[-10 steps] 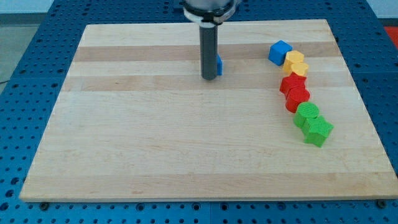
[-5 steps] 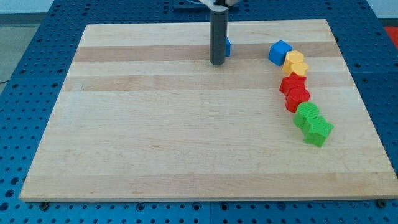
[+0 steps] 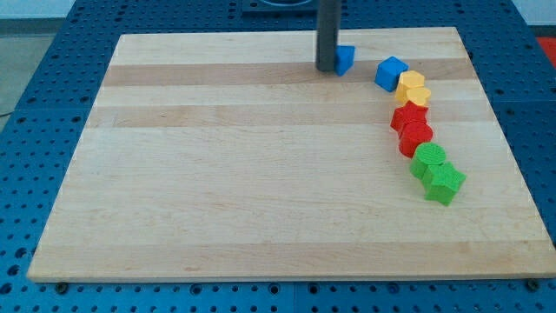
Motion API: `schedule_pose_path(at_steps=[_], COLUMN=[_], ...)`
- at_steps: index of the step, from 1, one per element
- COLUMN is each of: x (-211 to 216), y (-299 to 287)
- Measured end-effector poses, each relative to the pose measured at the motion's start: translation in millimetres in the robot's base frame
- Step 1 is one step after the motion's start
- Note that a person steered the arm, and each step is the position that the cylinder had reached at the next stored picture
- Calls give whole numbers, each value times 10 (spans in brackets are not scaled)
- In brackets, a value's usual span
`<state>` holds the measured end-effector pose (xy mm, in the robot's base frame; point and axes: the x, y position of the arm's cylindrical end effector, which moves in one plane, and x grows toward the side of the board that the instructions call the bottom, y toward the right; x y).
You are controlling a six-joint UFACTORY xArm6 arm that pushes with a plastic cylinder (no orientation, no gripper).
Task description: Move blue triangle above blue cube
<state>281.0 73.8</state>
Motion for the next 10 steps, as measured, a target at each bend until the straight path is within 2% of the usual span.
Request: schedule_pose_path(at_steps=[1, 2, 3, 5, 8, 10], x=[-78, -173, -364, -302, -162, -157], y=[70, -310, -287, 240, 6, 463])
